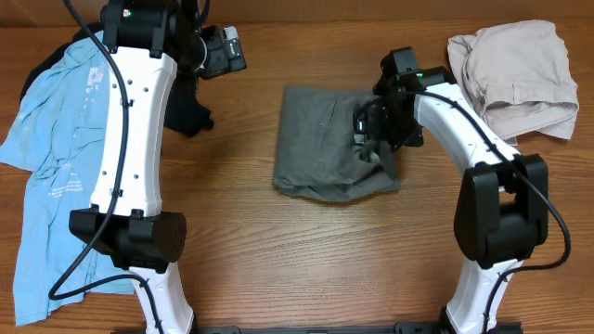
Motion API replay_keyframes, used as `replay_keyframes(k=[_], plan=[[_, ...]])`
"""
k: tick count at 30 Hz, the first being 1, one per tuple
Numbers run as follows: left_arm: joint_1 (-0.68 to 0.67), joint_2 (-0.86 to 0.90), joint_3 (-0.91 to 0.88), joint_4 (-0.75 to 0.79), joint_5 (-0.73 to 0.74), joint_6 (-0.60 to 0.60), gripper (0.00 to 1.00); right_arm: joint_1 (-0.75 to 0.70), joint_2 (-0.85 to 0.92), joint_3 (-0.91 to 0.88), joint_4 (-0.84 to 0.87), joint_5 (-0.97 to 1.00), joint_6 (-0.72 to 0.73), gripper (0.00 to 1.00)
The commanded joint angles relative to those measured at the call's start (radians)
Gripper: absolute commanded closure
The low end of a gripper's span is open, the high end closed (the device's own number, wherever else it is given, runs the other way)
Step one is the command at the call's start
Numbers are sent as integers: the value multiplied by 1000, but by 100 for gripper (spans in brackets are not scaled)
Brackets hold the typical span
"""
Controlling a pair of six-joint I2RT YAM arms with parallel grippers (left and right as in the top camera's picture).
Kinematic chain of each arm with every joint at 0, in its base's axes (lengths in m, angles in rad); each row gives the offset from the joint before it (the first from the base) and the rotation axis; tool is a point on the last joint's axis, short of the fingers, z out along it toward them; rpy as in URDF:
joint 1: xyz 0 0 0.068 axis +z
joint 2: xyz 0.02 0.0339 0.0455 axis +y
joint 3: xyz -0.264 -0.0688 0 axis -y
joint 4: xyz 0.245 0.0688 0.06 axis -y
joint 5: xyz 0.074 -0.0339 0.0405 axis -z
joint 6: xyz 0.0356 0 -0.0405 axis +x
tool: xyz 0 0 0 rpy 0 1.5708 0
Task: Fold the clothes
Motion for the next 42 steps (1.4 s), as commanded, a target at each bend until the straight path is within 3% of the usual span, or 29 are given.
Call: replay_keyframes(k=[1, 11, 22, 25, 28, 30, 32, 42], plan=[[-2, -6, 6, -3, -21, 20, 0, -26, 32, -1, 15, 43, 18, 0], [-2, -6, 3, -4, -21, 20, 0, -39, 76, -41, 102, 19, 15, 0], [-2, 0, 0, -12, -21, 20, 0, -59, 170, -41, 139, -216, -17, 3], [-2, 2, -2, -16, -21, 20, 0, -61, 194, -41, 139, -319, -57, 17], [-2, 4, -6, -16, -21, 19, 0, -66, 198, -41, 139, -405, -68, 46], [-2, 4, -6, -16, -21, 19, 0, -69, 198, -41, 138, -454, -94, 76], [-2, 4, -6, -16, -21, 19, 0, -76, 198, -41, 138, -467, -94, 95], [-2, 4, -6, -12, -21, 19, 0, -143, 114, 33, 124, -593, -57, 96]])
